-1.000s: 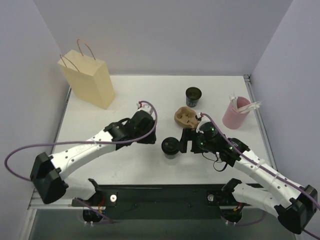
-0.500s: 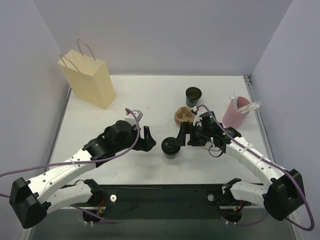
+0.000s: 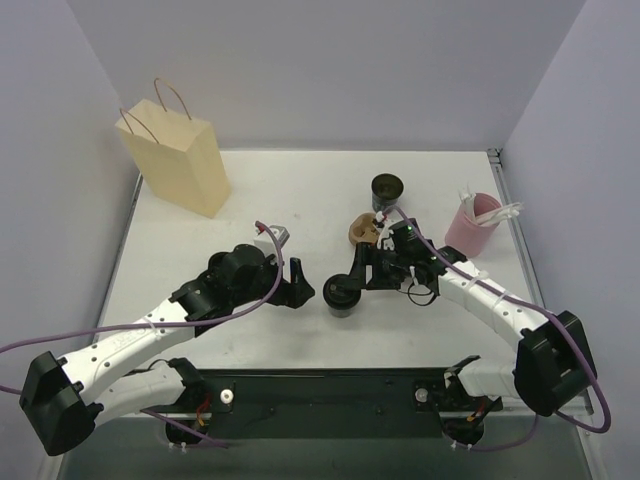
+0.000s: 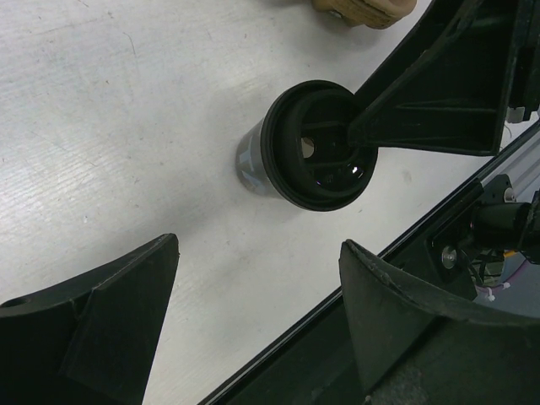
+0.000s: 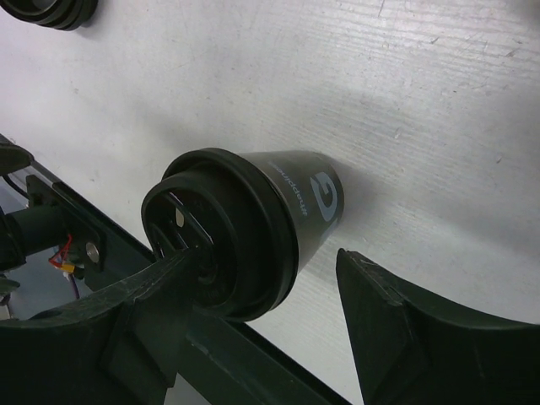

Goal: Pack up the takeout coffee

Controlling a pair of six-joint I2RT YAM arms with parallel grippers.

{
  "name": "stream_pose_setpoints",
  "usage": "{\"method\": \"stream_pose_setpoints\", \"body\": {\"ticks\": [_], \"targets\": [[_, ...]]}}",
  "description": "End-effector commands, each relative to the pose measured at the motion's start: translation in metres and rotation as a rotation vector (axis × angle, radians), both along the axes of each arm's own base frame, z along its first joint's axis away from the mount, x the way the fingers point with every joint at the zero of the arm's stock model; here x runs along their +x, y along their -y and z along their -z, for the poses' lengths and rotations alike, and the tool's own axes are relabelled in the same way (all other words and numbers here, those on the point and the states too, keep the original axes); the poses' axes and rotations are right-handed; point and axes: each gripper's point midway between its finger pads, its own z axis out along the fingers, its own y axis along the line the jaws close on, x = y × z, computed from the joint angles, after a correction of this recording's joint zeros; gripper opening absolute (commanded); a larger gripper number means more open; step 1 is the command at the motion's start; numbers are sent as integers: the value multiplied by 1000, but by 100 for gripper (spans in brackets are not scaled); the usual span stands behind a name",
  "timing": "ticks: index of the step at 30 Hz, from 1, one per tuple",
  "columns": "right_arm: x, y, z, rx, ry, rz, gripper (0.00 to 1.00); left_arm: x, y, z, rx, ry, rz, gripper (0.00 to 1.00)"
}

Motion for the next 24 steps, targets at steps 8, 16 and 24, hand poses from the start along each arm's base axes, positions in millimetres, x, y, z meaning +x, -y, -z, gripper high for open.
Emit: {"method": "stream_pose_setpoints", "body": {"ticks": [8,16,24], "targets": [[5,-28,4,74,1,-34,54,10,-4,6,-6,10,-65,85],[-3,-50,12,70,5,-62,46,11,-7,12,7,-7,-85,82],[-12,-65,16,85,18,-90,45,12,-8,22,17,-20,-102,81]]}}
